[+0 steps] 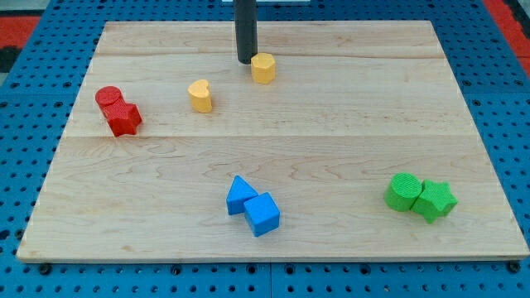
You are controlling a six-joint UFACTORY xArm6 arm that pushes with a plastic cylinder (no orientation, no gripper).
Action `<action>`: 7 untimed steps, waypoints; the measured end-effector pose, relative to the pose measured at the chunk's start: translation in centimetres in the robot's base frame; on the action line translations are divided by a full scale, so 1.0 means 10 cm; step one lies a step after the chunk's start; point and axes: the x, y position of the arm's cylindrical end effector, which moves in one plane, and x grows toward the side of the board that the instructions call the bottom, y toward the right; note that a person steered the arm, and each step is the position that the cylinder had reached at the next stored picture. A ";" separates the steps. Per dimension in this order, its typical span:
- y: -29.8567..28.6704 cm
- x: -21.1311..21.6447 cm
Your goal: Move the yellow heart towards the up
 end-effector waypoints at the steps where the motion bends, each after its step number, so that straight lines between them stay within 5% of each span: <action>1: -0.10 0.00; 7: -0.46 1.43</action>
